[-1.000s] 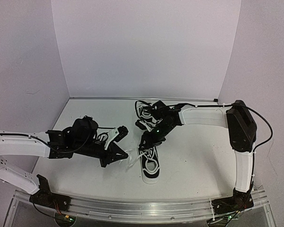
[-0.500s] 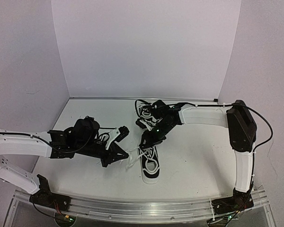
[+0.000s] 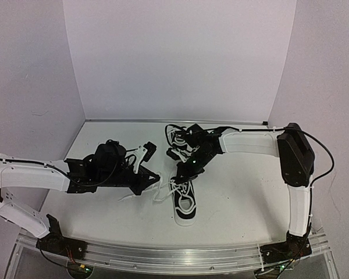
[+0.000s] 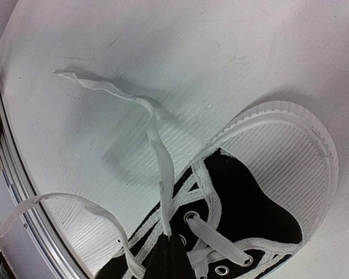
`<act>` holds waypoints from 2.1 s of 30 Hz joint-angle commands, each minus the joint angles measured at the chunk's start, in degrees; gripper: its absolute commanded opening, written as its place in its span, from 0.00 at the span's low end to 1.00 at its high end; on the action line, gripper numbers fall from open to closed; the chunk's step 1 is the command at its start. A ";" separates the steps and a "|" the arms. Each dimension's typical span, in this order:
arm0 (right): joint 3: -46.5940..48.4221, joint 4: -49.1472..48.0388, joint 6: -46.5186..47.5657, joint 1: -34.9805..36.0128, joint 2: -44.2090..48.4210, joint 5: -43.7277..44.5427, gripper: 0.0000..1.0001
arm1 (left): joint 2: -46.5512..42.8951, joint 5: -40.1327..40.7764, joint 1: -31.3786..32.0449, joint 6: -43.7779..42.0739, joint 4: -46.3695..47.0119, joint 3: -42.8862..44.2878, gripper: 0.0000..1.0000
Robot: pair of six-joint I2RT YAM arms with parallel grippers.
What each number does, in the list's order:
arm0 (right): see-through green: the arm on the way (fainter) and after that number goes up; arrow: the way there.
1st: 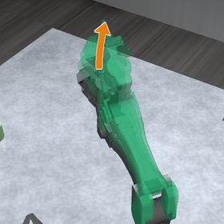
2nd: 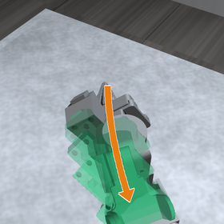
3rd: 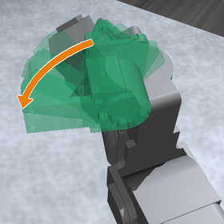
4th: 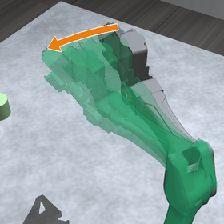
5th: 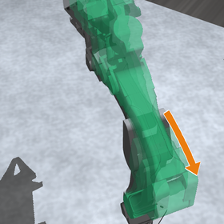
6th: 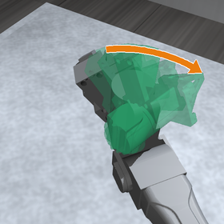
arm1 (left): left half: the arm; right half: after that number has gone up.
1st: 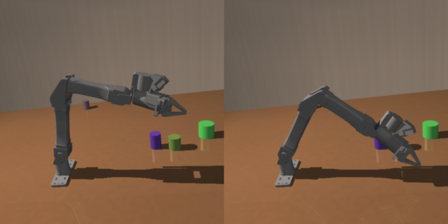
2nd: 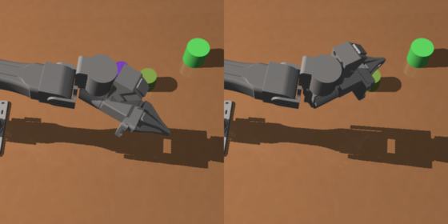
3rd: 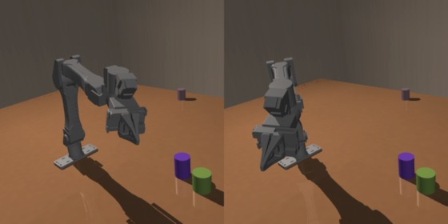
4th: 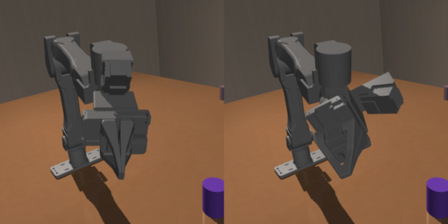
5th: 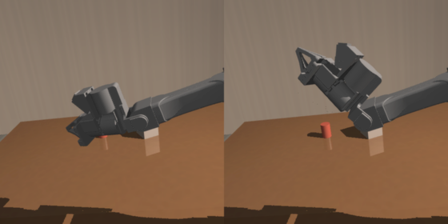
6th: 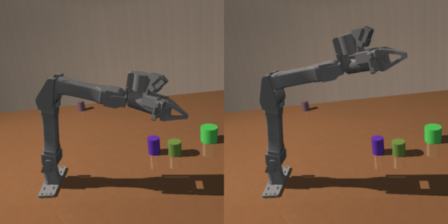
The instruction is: Tie the shoes
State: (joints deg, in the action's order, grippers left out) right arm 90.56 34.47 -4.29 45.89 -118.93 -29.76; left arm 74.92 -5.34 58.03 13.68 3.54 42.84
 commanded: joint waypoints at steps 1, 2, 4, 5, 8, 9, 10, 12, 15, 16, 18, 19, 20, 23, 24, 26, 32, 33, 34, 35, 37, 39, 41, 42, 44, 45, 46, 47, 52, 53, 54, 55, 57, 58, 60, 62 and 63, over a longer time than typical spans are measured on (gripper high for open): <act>0.37 0.29 0.58 0.16 2.49 1.13 0.00 | 1.22 7.19 -1.04 12.02 5.51 2.47 0.00; 0.00 -0.37 0.33 0.13 3.39 1.49 0.00 | 1.74 8.56 -1.21 15.38 6.32 2.38 0.00; -0.99 -2.05 -0.57 0.13 5.19 2.36 0.00 | 2.69 11.40 -1.33 21.61 7.49 2.41 0.00; -1.52 -2.93 -0.93 0.12 6.11 2.56 0.00 | 3.18 12.54 -1.39 24.71 8.03 2.46 0.00; -3.72 -5.83 -2.02 0.12 8.91 1.99 0.00 | 4.78 14.11 -1.43 32.90 11.44 2.20 0.00; -4.35 -6.62 -2.12 0.12 9.57 1.53 0.00 | 5.67 14.39 -1.49 35.66 12.76 2.02 0.00; -4.81 -7.29 -2.25 0.12 10.12 1.13 0.00 | 6.53 14.55 -1.59 38.82 14.24 1.86 0.00; -5.52 -8.00 -2.23 0.11 10.88 0.06 0.00 | 8.49 14.48 -1.81 43.67 17.63 1.60 0.00; -6.80 -9.22 -2.06 0.09 11.99 -1.67 0.00 | 11.40 14.88 -1.84 49.48 23.32 1.10 0.00; -7.21 -9.64 -1.94 0.09 12.39 -2.19 0.00 | 12.22 15.27 -1.86 50.49 24.07 1.34 0.00; -8.18 -10.21 -1.48 0.13 13.06 -3.17 0.00 | 13.86 16.83 -1.89 52.09 24.89 1.88 0.00; -8.65 -10.44 -1.29 0.15 13.40 -3.44 0.00 | 14.40 17.72 -1.93 52.66 25.52 1.98 0.00; -9.09 -10.68 -1.08 0.13 13.79 -3.72 0.00 | 14.89 18.59 -2.01 53.29 25.91 2.10 0.00; -10.73 -11.79 -0.64 0.23 15.16 -4.88 0.00 | 16.60 20.10 -2.63 54.99 26.86 2.39 0.00; -11.32 -12.27 -0.56 0.25 15.58 -5.18 0.00 | 17.16 20.12 -2.82 55.28 27.34 2.60 0.00; -12.28 -12.95 -0.40 0.25 16.27 -5.62 0.00 | 18.62 19.86 -2.90 55.24 28.06 3.38 0.00; -13.97 -14.12 0.26 0.20 17.33 -6.09 0.00 | 23.58 18.13 -3.02 55.34 29.61 6.76 0.00; -14.12 -14.13 0.35 0.21 17.44 -6.14 0.00 | 24.47 17.95 -3.05 55.42 29.67 7.40 0.00; -14.22 -14.20 0.48 0.24 17.54 -6.22 0.00 | 25.26 17.77 -3.15 55.48 29.64 8.14 0.00; -14.39 -14.28 0.55 0.22 17.72 -6.30 0.00 | 26.16 17.46 -3.21 55.58 29.70 8.84 0.00; -14.69 -14.42 0.70 0.21 18.12 -6.30 0.00 | 27.90 16.61 -3.33 55.66 29.74 10.24 0.00; -14.81 -14.43 0.85 0.22 18.32 -6.30 0.00 | 29.55 15.72 -3.36 55.66 29.05 11.73 0.00; -14.90 -14.52 1.01 0.18 18.46 -6.35 0.00 | 30.93 15.24 -3.38 55.81 28.89 12.45 0.00; -15.02 -14.56 1.04 0.20 18.54 -6.32 0.00 | 31.43 15.05 -3.41 55.92 29.07 12.58 0.00; -15.24 -14.61 1.04 0.21 18.72 -5.95 0.00 | 32.16 13.34 -3.60 55.84 29.05 12.97 0.00; -15.40 -14.65 1.04 0.21 18.89 -5.68 0.00 | 32.27 12.31 -3.62 55.79 28.55 13.01 0.00; -15.54 -14.71 1.03 0.20 19.04 -5.39 0.00 | 32.31 11.18 -3.63 55.82 28.19 12.86 0.00; -15.66 -14.78 0.98 0.20 19.15 -5.05 0.00 | 32.29 9.86 -3.64 55.93 28.04 12.52 0.00; -15.94 -14.78 0.51 0.19 19.35 -3.24 0.00 | 29.58 3.11 -3.79 55.97 28.43 8.23 0.00; -16.03 -14.78 0.45 0.17 19.42 -2.99 0.00 | 28.91 2.02 -3.76 56.04 28.60 7.67 0.00; -16.03 -14.78 0.43 0.18 19.42 -3.00 0.00 | 28.45 1.12 -3.79 56.16 28.64 7.05 0.00; -16.03 -14.85 0.39 0.25 19.36 -3.16 0.00 | 27.87 -0.36 -3.80 56.58 28.67 6.64 0.00; -16.01 -15.01 0.34 0.20 19.39 -3.36 0.00 | 27.84 -2.91 -3.79 58.18 30.58 5.65 0.00; -15.99 -15.04 0.27 0.24 19.44 -3.26 0.00 | 28.10 -4.65 -3.85 58.77 32.00 5.23 0.00; -15.95 -15.05 0.17 0.17 19.51 -3.04 0.00 | 28.63 -7.04 -3.89 60.66 34.42 4.88 0.00; -15.89 -15.05 0.16 0.13 19.53 -3.15 0.00 | 29.26 -8.84 -3.91 61.87 36.65 4.68 0.00; -15.87 -15.05 0.09 0.14 19.49 -3.27 0.00 | 29.64 -9.45 -3.90 62.53 37.71 4.60 0.00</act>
State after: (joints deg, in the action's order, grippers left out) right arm 74.81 21.81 -4.31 45.89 -102.63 -33.17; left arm 105.65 -8.78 54.52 72.66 33.73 47.93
